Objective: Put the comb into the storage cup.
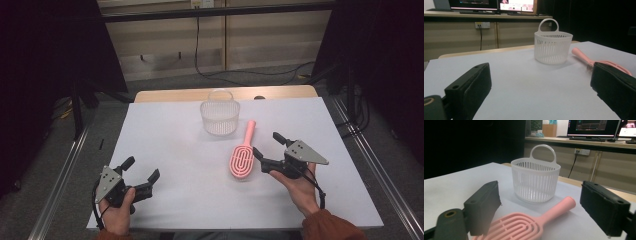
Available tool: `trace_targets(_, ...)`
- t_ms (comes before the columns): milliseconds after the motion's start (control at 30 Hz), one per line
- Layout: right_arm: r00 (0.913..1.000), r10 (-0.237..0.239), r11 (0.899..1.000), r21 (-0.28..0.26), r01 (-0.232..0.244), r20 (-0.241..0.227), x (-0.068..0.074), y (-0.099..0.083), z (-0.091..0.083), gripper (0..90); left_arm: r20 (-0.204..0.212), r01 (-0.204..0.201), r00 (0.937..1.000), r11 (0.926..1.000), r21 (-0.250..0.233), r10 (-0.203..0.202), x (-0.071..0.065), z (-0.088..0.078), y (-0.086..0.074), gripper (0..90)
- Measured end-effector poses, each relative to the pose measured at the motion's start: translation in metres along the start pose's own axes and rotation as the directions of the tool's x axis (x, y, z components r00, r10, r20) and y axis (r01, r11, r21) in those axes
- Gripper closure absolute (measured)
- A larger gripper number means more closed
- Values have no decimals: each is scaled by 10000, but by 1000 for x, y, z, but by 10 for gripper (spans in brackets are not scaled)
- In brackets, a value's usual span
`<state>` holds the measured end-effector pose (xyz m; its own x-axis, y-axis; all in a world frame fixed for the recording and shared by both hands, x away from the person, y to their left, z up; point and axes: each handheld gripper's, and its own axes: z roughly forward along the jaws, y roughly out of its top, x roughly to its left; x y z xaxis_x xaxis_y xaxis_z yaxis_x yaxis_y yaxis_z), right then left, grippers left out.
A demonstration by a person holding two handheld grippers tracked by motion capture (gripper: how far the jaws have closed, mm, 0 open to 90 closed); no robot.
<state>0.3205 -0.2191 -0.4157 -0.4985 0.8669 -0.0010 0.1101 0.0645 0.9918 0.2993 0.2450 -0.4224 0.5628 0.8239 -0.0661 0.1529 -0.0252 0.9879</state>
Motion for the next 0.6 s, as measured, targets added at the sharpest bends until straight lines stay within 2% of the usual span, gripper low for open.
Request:
trace_targets(100, 9999, -44, 10000, -20, 44, -130, -2, 2, 4, 239, -53, -38, 10000, 10000, 12, 38, 0, 0, 0, 34)
trace_targets(300, 10000, -17, 9997, -246, 15, -87, -8, 14, 14, 334, -30, -67, 10000, 10000, 64, 67, 0, -1, 0, 34)
trace_targets(600, 9992, 337, 9994, 63, -336, -210, -13, 7, 32, 468, -10, -56, 10000, 10000, 60, 57, 1, -1, 0, 34)
